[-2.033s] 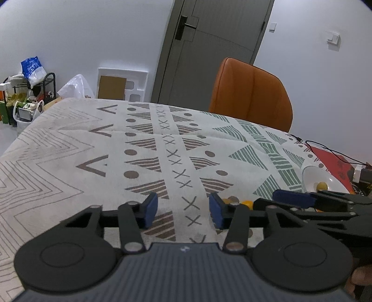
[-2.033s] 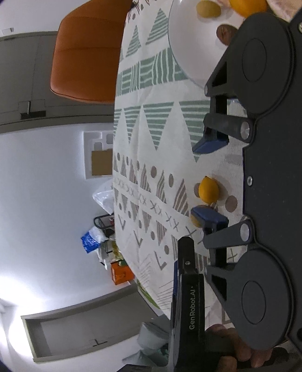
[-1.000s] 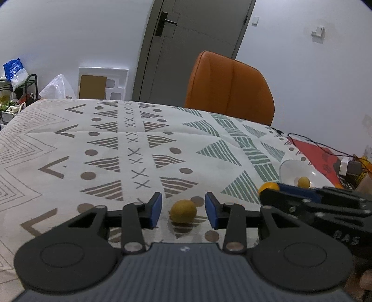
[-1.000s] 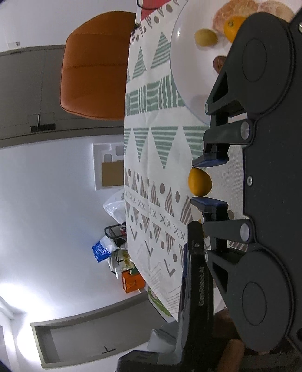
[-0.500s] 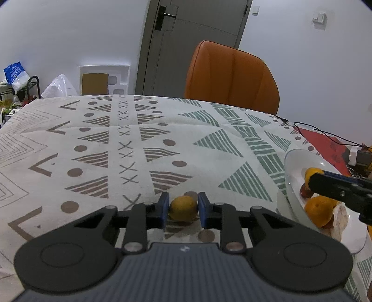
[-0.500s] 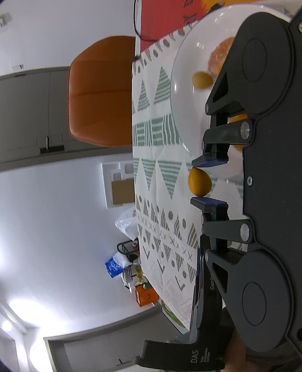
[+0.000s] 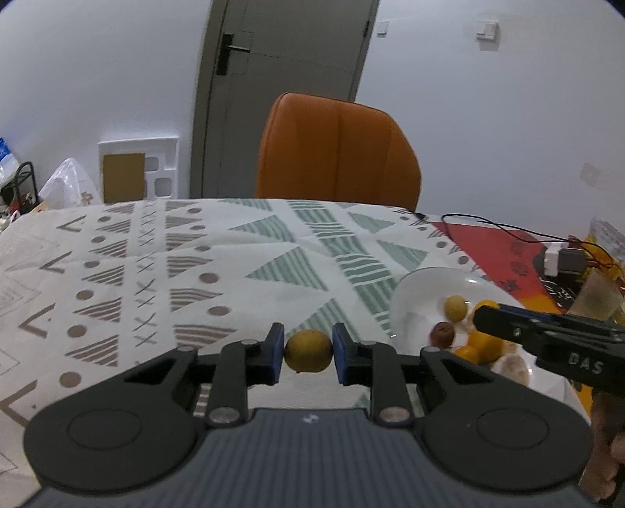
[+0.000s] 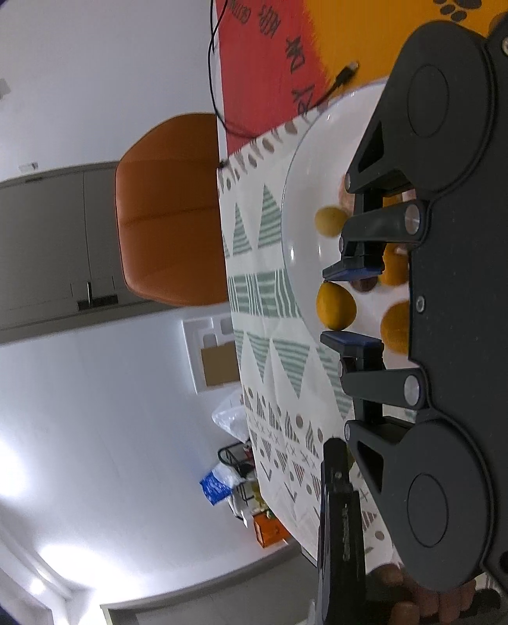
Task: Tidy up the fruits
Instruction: 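Carry both small fruits over the plate and open both grippers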
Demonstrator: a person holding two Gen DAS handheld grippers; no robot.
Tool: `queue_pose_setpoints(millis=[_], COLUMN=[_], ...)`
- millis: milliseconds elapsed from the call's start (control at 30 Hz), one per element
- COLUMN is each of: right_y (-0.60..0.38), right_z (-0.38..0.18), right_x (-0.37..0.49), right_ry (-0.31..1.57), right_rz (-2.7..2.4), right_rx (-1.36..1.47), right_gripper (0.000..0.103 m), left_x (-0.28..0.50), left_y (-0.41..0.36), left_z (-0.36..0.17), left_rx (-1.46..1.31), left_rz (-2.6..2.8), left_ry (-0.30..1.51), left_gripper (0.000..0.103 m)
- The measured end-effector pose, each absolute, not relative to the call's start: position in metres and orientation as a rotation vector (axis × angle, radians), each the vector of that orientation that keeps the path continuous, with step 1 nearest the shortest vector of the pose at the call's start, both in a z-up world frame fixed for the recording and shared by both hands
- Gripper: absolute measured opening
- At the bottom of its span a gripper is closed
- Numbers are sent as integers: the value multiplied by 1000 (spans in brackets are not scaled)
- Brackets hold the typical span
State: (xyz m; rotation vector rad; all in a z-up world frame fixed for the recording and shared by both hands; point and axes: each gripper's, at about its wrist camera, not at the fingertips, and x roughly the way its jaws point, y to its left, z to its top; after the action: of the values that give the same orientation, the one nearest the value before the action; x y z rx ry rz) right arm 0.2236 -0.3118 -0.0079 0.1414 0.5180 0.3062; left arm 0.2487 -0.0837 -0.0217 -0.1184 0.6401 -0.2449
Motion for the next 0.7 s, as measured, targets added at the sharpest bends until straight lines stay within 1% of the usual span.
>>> queue_pose_setpoints(millis=[267,367,700], right_y=[-328,-333,-355], right_z=[-13,-15,-18], right_x=[226,228,212], right_ry=[506,496,494], right_rz=[264,251,235], right_rx=[172,175,222], right_gripper=[27,34,35], left_x=[248,249,250], left_y=[-102,-110,-141], left_z=[-12,-11,-7], left_rx=[-96,-86,-46], left_rz=[-276,-288,-342], left_ry=[622,620,614], left_gripper=[25,25,25])
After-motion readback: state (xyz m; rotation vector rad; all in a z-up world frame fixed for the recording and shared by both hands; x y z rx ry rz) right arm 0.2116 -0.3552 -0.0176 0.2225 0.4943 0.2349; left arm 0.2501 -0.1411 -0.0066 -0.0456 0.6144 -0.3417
